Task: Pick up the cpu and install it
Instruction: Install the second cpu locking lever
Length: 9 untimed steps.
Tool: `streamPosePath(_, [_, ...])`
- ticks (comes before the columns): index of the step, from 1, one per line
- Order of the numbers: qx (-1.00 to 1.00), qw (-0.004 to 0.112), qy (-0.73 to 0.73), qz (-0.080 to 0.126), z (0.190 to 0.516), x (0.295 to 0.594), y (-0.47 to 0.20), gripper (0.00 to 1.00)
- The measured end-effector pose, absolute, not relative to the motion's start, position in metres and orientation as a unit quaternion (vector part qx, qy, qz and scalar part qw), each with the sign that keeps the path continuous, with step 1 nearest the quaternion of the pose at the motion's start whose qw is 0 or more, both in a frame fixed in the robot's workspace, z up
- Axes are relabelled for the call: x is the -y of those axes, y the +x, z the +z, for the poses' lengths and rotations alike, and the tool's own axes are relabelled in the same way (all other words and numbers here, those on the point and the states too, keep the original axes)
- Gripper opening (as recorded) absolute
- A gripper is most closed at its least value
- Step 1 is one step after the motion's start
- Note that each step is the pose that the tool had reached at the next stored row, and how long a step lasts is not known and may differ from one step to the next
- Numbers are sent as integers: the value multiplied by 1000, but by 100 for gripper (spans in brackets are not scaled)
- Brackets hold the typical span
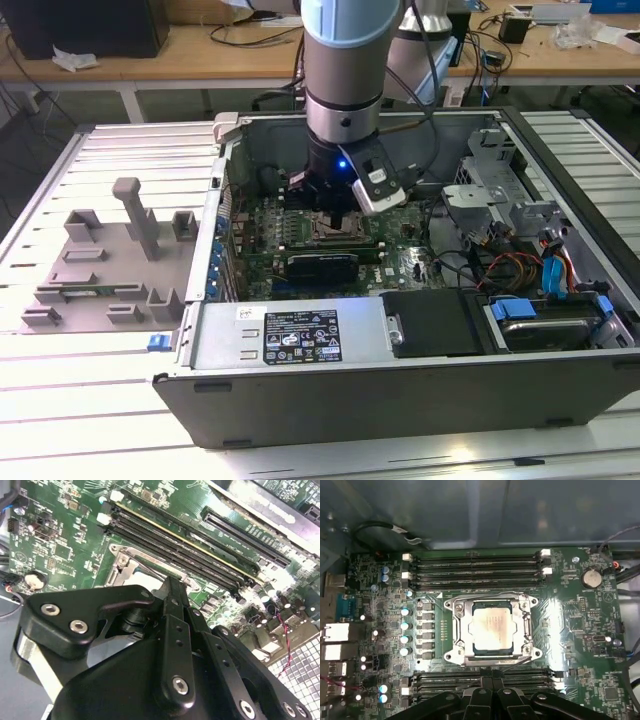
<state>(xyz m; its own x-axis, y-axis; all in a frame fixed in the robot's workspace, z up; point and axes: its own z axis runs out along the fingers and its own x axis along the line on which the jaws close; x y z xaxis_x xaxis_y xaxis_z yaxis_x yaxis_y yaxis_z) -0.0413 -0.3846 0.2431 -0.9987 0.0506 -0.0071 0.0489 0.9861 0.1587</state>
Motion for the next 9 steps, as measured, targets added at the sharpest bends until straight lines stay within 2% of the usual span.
streamPosePath(9, [-997, 7, 12, 80, 228, 385, -64, 11])
